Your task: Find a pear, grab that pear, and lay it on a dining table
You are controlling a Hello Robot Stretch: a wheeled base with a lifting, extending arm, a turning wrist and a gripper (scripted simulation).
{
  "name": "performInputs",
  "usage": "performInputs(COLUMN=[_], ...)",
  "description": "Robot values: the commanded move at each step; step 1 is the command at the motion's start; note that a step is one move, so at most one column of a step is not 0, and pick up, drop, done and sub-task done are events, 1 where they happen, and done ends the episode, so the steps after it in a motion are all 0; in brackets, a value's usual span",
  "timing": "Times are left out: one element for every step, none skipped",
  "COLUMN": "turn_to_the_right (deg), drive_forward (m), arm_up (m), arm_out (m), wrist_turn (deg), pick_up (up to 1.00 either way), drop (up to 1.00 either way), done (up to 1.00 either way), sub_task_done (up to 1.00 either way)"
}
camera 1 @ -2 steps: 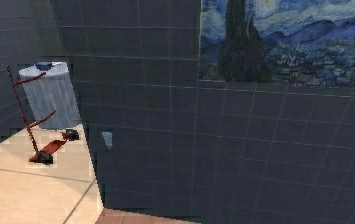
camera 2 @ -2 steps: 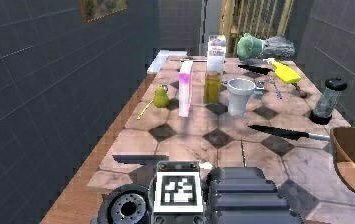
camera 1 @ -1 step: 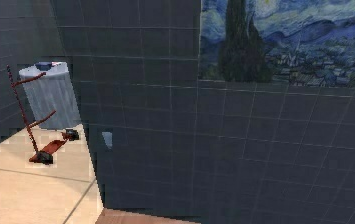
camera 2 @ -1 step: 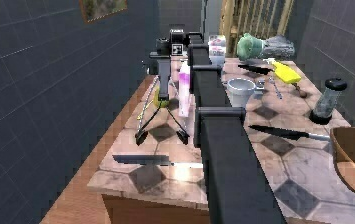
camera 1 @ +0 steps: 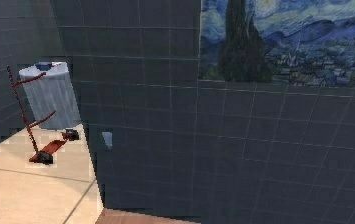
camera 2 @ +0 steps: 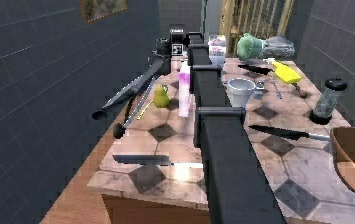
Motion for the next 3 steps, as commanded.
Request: performInputs(turn_to_the_right=[0.0, 0.0, 0.0], drive_forward=[0.00, 0.00, 0.00], arm_up=[0.00, 0.00, 0.00], arm_out=[0.00, 0.00, 0.00], wrist_turn=[45.0, 45.0, 33.0], pick_up=[0.00, 0.00, 0.00], drop=[0.00, 0.00, 0.00], done=[0.00, 0.00, 0.00], sub_task_done=[0.00, 0.00, 0.00])
